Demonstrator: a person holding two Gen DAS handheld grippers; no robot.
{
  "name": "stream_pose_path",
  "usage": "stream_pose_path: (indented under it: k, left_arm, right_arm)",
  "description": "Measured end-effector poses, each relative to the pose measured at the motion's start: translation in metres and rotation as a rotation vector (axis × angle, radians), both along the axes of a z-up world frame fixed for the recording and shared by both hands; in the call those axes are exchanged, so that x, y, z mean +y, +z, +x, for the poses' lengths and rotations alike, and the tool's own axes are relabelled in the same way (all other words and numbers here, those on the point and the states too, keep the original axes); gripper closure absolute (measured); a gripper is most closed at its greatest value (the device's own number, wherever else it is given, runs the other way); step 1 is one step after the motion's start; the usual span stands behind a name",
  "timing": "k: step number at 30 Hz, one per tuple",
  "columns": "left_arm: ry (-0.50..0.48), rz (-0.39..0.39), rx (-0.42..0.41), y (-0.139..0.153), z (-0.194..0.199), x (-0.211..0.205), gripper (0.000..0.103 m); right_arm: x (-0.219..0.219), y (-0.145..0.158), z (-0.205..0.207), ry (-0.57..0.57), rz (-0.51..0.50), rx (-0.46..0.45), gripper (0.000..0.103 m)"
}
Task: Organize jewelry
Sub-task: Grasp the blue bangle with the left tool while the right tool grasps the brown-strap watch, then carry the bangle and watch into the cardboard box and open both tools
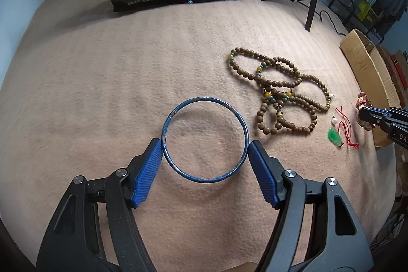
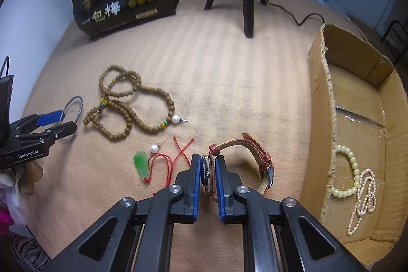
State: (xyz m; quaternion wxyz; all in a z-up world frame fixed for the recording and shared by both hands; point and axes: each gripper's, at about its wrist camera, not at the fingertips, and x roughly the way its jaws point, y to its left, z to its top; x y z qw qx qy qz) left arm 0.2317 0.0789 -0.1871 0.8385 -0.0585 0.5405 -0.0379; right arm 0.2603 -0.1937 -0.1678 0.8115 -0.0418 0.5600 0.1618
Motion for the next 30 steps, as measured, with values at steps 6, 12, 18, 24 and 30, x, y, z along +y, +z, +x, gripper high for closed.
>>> stream_pose_path:
  k: [6,12,18,24,30]
  left_arm:
    - [0.015,-0.018,-0.030,0.015,-0.006,0.007,0.032]
    - [0.000,-0.031,-0.076,0.035,-0.013,-0.002,0.032]
    - [-0.025,-0.071,-0.133,0.061,-0.012,-0.023,0.032]
    - [-0.077,-0.100,-0.187,0.082,-0.008,-0.057,0.032]
    - [-0.150,-0.118,-0.218,0.094,-0.003,-0.103,0.032]
  right_arm:
    - [-0.006,0.023,-0.005,-0.020,0.024,-0.057,0.094]
    - [-0.016,0.047,-0.015,-0.035,0.045,-0.119,0.094]
    - [-0.034,0.066,-0.022,-0.064,0.061,-0.165,0.094]
    - [-0.060,0.084,-0.028,-0.107,0.061,-0.212,0.094]
    - [-0.092,0.095,-0.033,-0.156,0.060,-0.242,0.094]
